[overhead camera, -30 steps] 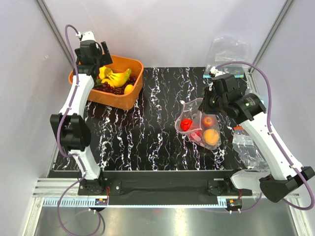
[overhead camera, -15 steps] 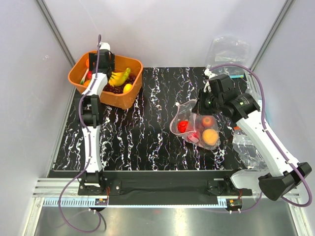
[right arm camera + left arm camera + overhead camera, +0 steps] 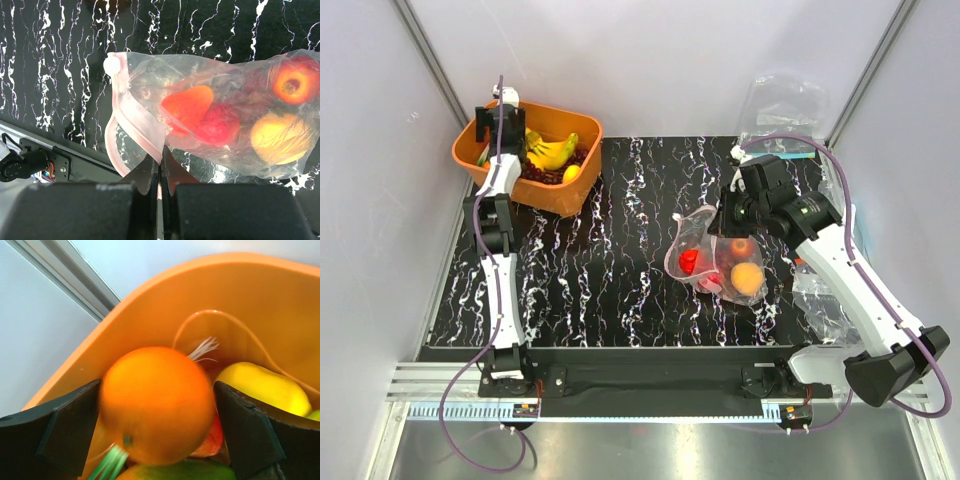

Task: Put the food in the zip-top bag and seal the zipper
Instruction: Pick up the fake fruit from the bin.

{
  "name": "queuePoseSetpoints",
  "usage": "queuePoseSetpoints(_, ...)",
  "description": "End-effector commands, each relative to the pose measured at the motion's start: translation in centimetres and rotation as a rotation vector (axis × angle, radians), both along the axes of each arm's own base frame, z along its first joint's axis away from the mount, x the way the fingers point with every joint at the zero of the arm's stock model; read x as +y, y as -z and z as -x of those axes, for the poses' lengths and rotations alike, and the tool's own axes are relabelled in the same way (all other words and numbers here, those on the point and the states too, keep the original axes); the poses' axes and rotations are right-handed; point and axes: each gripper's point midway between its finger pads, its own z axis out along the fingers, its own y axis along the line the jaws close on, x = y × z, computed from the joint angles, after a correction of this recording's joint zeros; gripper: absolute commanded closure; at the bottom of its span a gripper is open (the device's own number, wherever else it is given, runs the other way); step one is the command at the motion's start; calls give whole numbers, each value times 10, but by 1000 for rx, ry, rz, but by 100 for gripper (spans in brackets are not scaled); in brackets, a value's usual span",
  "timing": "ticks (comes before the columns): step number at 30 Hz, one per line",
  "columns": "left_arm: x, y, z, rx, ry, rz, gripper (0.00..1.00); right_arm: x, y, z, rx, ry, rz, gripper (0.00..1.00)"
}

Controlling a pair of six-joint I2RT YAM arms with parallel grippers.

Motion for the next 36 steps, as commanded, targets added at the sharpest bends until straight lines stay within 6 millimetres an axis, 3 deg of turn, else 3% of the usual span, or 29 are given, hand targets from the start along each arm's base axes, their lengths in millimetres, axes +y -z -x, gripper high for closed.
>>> queuePoseSetpoints(1, 16, -19, -13, -99, 8, -43, 11, 9, -6, -7, -24, -17, -25, 100)
queuePoseSetpoints(6, 12, -21, -13, -129, 30, -30, 41, 9, -3, -10, -13, -13, -14, 100)
queuePoseSetpoints(8, 11, -41, -10, -176, 27, -17, 48, 9, -3, -11, -10, -9, -12, 100)
queuePoseSetpoints(9, 10, -31, -5, -157, 22, -4, 49, 9, -3, -10, -10, -11, -11, 100)
queuePoseSetpoints(11, 7, -56, 2, -216, 18, 24, 52, 8, -3, -10, -13, -7, -10, 100)
queuePoseSetpoints(12, 5, -48, 9, -200, 15, 38, 53, 8, -2, -11, -12, -4, -8, 100)
queuePoseSetpoints(13, 2, -53, 13, -224, 11, 59, 54, 7, -2, -11, -10, -1, -7, 100)
queuePoseSetpoints(14, 1, -79, 21, -266, 2, 65, 55, 7, -3, -9, -13, 0, -9, 100)
queuePoseSetpoints(15, -5, -87, 26, -283, 3, 77, 56, 6, 0, -8, -5, 1, -4, 100)
queuePoseSetpoints(16, -12, -75, 34, -273, 6, 106, 56, 5, 1, -7, -1, 2, -5, 100)
queuePoseSetpoints(17, -19, -108, 43, -330, 20, 117, 56, 4, 2, -6, -1, 5, -6, 100)
queuePoseSetpoints(19, -39, -112, 57, -350, 48, 165, 56, 3, 4, -3, 2, 8, -9, 100)
queuePoseSetpoints(20, -48, -143, 69, -401, 79, 184, 56, 3, 4, -1, 7, 5, -8, 100)
queuePoseSetpoints(23, -74, -172, 93, -446, 147, 310, 55, 0, 1, 2, 3, 10, -6, 100)
queuePoseSetpoints(28, -109, -184, 138, -464, 225, 568, 55, -5, -3, 5, -8, 36, -7, 100)
queuePoseSetpoints(29, -119, -205, 152, -493, 272, 595, 55, -4, -3, 6, -3, 31, -12, 100)
queuePoseSetpoints(31, -137, -199, 166, -464, 315, 662, 55, -4, -4, 6, -3, 33, -15, 100)
queuePoseSetpoints(32, -149, -215, 180, -475, 370, 678, 55, -5, -5, 6, -8, 38, -12, 100)
queuePoseSetpoints(34, -174, -210, 195, -436, 425, 733, 55, -6, -7, 5, -13, 43, -9, 100)
queuePoseSetpoints(35, -187, -227, 210, -450, 495, 746, 54, -7, -7, 4, -17, 47, -5, 100)
queuePoseSetpoints(36, -211, -229, 220, -437, 552, 770, 54, -7, -9, 3, -22, 48, -7, 100)
